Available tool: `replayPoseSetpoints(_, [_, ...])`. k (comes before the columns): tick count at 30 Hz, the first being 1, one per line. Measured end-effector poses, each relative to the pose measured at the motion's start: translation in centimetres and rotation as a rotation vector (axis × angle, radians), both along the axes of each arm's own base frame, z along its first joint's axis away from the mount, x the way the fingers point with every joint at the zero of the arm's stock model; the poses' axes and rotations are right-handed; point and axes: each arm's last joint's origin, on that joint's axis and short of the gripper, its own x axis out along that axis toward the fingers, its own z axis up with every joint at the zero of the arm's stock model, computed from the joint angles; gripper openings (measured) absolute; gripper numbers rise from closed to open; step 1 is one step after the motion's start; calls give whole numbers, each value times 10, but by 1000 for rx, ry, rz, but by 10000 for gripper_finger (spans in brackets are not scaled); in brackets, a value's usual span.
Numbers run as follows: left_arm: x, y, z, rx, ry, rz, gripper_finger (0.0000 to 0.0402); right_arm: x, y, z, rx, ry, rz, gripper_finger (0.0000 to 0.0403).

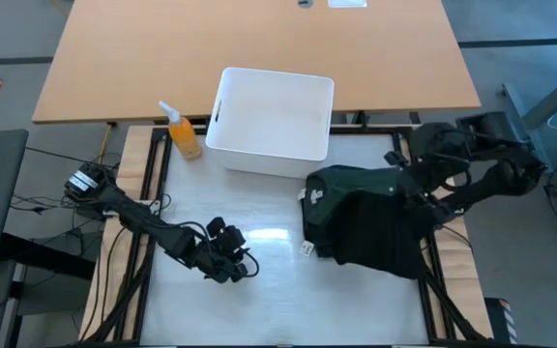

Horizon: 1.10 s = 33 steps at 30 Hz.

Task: Fold laundry
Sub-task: Stack the folded black shirt on top of the folded green polo shirt

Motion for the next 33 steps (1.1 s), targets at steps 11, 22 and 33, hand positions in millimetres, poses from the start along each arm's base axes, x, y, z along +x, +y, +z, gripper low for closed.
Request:
replayPoseSetpoints(11, [10,7,4,-32,-65,18,109,31,-39,-105,-307,330,97,66])
replayPoseSetpoints(22, [16,15,6,-47,-69,16,109,58,-106,-162,-593,519,151,66])
replayPoseSetpoints(33, [19,23,6,-2,-47,-13,109,76,-112,-170,-859,644,-91,257])
